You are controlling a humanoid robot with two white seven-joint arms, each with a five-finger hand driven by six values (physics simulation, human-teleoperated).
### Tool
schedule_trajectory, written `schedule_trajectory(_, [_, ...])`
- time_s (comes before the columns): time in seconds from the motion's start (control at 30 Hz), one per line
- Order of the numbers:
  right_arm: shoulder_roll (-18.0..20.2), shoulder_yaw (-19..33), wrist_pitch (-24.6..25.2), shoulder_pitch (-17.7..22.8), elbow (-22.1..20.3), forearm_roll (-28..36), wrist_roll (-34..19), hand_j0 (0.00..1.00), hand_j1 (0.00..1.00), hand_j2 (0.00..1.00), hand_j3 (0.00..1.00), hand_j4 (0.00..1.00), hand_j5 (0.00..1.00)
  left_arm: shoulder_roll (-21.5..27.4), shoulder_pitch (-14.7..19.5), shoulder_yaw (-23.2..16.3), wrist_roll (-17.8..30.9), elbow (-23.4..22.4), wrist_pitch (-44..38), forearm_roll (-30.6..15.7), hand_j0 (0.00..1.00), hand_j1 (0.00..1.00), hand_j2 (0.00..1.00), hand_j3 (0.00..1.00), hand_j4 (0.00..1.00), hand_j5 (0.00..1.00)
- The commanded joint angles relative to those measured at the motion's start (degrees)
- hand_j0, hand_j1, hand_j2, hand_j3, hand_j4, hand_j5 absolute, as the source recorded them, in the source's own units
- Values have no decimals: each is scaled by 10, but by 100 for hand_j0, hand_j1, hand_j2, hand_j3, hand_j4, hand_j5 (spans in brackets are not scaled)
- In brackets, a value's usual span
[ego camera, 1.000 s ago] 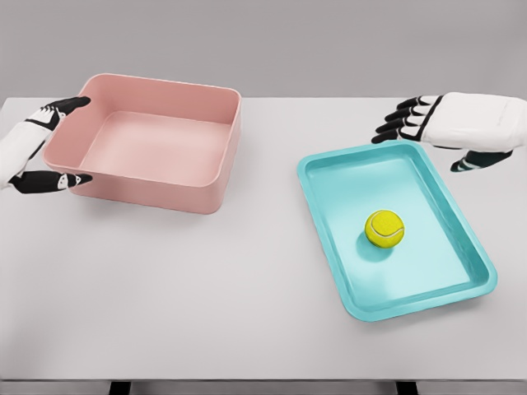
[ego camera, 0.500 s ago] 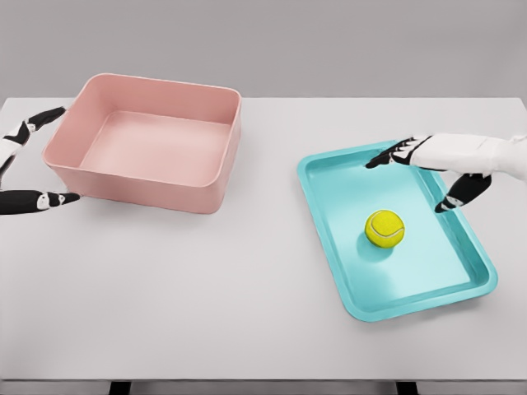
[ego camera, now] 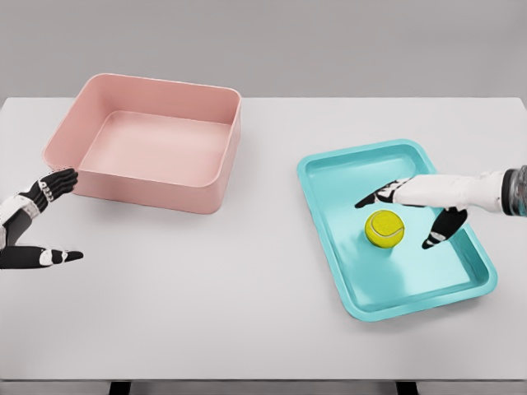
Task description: Put the tennis from the blue tray into the pink basket with both arms
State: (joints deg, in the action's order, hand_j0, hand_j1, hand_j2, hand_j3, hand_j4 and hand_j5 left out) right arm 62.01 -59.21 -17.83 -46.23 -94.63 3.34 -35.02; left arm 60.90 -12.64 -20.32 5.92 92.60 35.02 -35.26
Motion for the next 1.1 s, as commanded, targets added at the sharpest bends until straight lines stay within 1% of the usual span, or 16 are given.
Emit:
schedule_trajectory(0.0, [-7,-9,1,0,3,-5,0,100,100,100,100,100,100,3,-6,-21,2,-5,0,-6,100,100,100,100,100,100])
schedule_trajectory(0.07, [-11,-11,1,0,4,-4,0,100,100,100,100,100,100,1,-12,-20,0,-6,0,-12,100,100,100,100,100,100])
schedule_trajectory(0.13, [-15,-14,1,0,5,-5,0,100,100,100,100,100,100,0,-12,-18,-1,-22,0,-14,100,100,100,100,100,100])
schedule_trajectory(0.27, [-21,-19,2,-1,8,-9,0,100,100,100,100,100,100,-3,-12,-14,-1,-23,0,-19,100,100,100,100,100,100])
schedule_trajectory(0.37, [-31,-18,0,-9,43,-17,0,100,100,100,100,100,100,-6,-12,-14,-1,-19,0,-19,100,100,100,100,100,100])
schedule_trajectory(0.6, [-41,-28,0,-9,44,-18,0,100,100,100,100,100,100,-7,-12,-9,-1,-16,0,-17,100,100,100,100,100,100])
schedule_trajectory(0.67, [-41,-29,0,-10,45,-18,0,98,98,98,98,98,98,-7,-12,-9,-1,-16,0,-17,100,100,100,100,100,100])
schedule_trajectory(0.77, [-42,-29,1,-10,48,-18,0,89,89,89,89,89,89,-7,-12,-9,-1,-16,0,-17,100,100,100,100,100,100])
schedule_trajectory(0.8, [-42,-29,1,-10,47,-18,0,88,88,88,88,88,88,-7,-12,-9,-1,-16,0,-17,100,100,100,100,100,100])
schedule_trajectory(0.9, [-42,-29,1,-10,47,-18,0,63,63,63,63,63,63,-8,-12,-9,-1,-16,0,-17,100,100,100,100,100,100])
schedule_trajectory(0.93, [-42,-29,2,-10,47,-18,0,56,56,56,56,56,56,-8,-12,-9,-1,-16,0,-17,100,100,100,100,100,100])
schedule_trajectory(0.97, [-43,-28,2,-10,47,-18,0,52,52,52,52,52,52,-7,-12,-9,-1,-16,0,-17,100,100,100,100,100,100])
schedule_trajectory(1.03, [-42,-28,1,-10,47,-18,0,48,48,48,48,48,48,-8,-12,-9,-1,-15,0,-17,100,100,100,100,100,100])
schedule_trajectory(1.07, [-43,-28,1,-10,47,-17,0,45,45,45,45,45,45,-8,-12,-9,-1,-15,0,-17,100,100,100,100,100,100])
